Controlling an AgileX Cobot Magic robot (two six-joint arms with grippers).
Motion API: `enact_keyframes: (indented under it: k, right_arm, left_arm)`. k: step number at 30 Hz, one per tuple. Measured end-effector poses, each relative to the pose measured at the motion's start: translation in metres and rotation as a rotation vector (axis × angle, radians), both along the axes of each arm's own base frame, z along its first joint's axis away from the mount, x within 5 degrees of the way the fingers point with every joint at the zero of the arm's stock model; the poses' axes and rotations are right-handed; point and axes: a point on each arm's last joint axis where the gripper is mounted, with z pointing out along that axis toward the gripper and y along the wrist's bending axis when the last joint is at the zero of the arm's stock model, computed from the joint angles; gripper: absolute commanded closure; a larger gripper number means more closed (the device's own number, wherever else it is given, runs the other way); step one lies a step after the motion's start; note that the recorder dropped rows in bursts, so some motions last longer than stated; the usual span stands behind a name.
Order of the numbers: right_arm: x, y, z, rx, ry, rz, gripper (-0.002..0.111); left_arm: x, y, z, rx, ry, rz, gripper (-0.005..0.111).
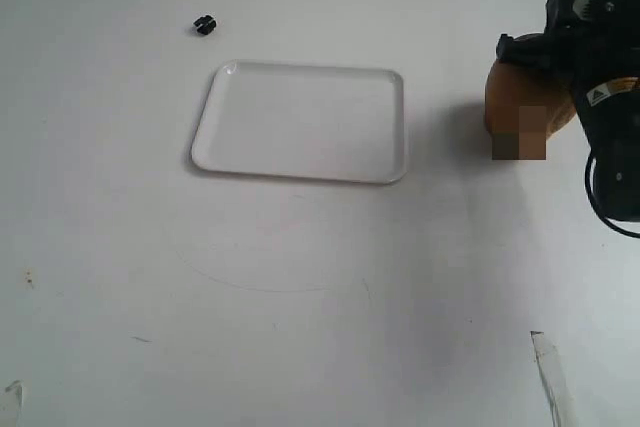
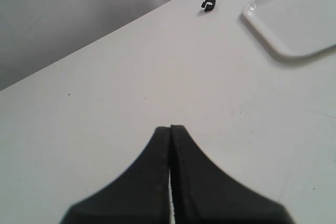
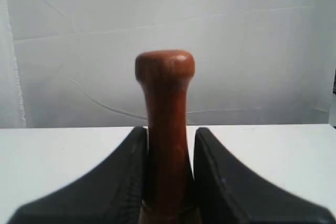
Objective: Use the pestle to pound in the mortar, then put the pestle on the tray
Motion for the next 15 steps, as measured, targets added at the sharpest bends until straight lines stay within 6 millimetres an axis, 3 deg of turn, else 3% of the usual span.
enact_keyframes:
  k: [4, 8, 11, 15]
  right_arm:
    - [0.002, 0.004, -0.006, -0.011, -0.016, 0.032, 0.108]
    - [0.001, 0.005, 0.002, -0.005, -0.018, 0.067, 0.108]
    - [-0.003, 0.005, 0.023, 0.016, -0.045, 0.080, 0.108]
    - [-0.011, 0.002, 0.068, 0.060, -0.186, 0.082, 0.108]
  left_arm:
    - [0.000, 0.000, 0.000, 0.000, 0.000, 0.000, 0.107]
    - [0.000, 0.000, 0.000, 0.000, 0.000, 0.000, 0.107]
    - [0.000, 0.000, 0.000, 0.000, 0.000, 0.000, 0.107]
    - [0.000, 0.000, 0.000, 0.000, 0.000, 0.000, 0.107]
